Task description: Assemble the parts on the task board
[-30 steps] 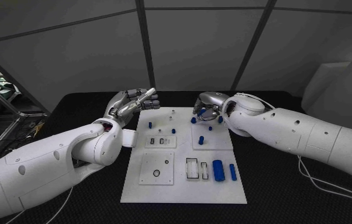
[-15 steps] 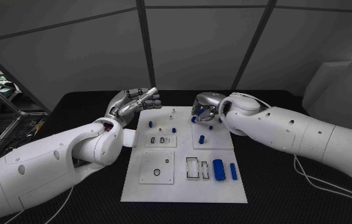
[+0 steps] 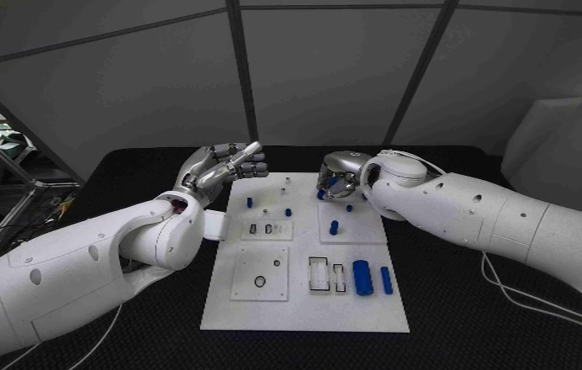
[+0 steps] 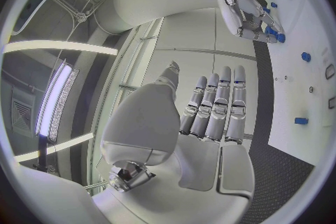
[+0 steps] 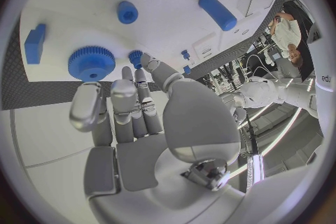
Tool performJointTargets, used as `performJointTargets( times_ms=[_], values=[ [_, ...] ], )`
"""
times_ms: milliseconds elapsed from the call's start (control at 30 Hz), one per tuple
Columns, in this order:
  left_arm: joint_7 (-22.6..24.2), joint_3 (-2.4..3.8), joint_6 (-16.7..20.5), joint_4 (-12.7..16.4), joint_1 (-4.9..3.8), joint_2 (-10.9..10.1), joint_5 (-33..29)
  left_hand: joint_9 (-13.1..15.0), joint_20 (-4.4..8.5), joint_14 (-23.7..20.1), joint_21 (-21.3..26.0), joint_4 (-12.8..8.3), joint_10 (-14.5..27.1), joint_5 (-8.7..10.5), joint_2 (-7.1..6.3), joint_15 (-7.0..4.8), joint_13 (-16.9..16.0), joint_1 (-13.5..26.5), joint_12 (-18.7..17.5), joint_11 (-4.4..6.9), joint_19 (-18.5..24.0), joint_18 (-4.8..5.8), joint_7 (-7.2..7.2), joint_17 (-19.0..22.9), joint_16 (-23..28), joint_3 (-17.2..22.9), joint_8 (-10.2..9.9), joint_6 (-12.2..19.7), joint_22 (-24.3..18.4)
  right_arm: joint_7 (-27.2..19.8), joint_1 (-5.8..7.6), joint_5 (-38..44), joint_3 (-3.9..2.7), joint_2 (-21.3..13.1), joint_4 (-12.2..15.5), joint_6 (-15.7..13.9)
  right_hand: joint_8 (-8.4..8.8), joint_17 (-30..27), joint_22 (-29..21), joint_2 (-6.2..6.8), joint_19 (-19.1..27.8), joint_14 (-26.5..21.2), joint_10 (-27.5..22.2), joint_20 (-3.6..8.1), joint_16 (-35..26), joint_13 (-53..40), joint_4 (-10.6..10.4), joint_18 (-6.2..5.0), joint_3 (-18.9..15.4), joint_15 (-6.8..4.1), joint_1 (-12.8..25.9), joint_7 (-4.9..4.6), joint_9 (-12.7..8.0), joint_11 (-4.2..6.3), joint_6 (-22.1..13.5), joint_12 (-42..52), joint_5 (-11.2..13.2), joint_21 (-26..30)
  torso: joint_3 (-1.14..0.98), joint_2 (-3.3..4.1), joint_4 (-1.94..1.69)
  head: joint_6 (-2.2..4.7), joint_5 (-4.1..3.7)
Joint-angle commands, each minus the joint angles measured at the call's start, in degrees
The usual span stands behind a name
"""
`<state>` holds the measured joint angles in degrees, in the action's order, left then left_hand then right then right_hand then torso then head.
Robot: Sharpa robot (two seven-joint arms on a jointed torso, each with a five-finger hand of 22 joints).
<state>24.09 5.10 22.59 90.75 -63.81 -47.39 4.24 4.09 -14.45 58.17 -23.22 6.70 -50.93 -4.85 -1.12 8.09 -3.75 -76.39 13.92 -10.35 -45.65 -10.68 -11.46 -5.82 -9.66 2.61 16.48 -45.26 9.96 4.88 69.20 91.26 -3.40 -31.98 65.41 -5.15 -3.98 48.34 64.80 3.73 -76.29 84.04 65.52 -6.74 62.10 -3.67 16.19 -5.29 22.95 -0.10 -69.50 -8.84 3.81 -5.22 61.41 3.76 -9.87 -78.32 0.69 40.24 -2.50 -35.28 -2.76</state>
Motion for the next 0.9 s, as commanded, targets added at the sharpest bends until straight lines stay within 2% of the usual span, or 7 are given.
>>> performJointTargets(
  times_ms=[33, 633, 900],
  values=[
    [0.09, 0.08, -0.81, 0.14, -0.13, -0.01, 0.34, -0.05, 0.00, -0.04, -0.36, -0.37, -0.33, -0.31, 0.62, 0.24, 0.07, 0.07, -0.20, -0.11, -0.37, 0.25, -1.18, 0.00, 0.19, -0.02, -0.27, -0.33, 0.08, -0.06, 0.07, 0.50, 0.01, 0.34, -0.40, 1.16, 0.28, 0.39, 0.35, -0.62, -0.43, 0.94, 0.42, 0.09, 0.53, -0.03, -0.02, 0.50, 0.49, 0.51, 0.15, 0.20, -0.03, -0.14, -0.17, -0.27, -0.25, -0.46, 0.00, 0.06, 0.03, -0.09, 0.09],
    [-0.09, 0.10, -0.96, 0.27, -0.27, -0.22, 0.34, -0.08, 0.00, -0.06, -0.40, -0.42, -0.31, -0.28, 0.71, 0.26, 0.07, 0.10, -0.34, -0.14, -0.39, 0.27, -1.20, 0.00, 0.30, -0.05, -0.35, -0.32, 0.08, -0.61, 0.07, 0.50, 0.02, 1.73, -1.99, 1.44, 0.16, 2.59, 2.75, -1.56, -1.40, 0.83, 1.71, 0.17, 2.96, -0.09, -0.34, 0.88, 1.77, 0.34, 0.71, 0.43, 0.05, 0.15, 0.43, -0.18, -0.31, -1.93, 0.03, 0.22, 0.04, -0.45, 0.20],
    [-0.17, 0.10, -1.01, 0.18, -0.30, -0.21, 0.34, -0.08, 0.00, -0.06, -0.40, -0.42, -0.31, -0.28, 0.71, 0.26, 0.07, 0.10, -0.34, -0.14, -0.39, 0.27, -1.20, 0.00, 0.30, -0.05, -0.35, -0.32, 0.08, -0.65, 0.07, 0.50, 0.02, 1.92, -2.30, 1.75, 0.11, 3.79, 4.37, -2.11, -2.09, 0.74, 3.60, 0.46, 4.35, -0.24, -0.23, 1.13, 2.75, -0.02, 0.57, 0.76, 0.10, 0.68, 1.06, 0.01, -0.35, -2.86, 0.04, 0.16, 0.06, -0.64, 0.25]
  ],
)
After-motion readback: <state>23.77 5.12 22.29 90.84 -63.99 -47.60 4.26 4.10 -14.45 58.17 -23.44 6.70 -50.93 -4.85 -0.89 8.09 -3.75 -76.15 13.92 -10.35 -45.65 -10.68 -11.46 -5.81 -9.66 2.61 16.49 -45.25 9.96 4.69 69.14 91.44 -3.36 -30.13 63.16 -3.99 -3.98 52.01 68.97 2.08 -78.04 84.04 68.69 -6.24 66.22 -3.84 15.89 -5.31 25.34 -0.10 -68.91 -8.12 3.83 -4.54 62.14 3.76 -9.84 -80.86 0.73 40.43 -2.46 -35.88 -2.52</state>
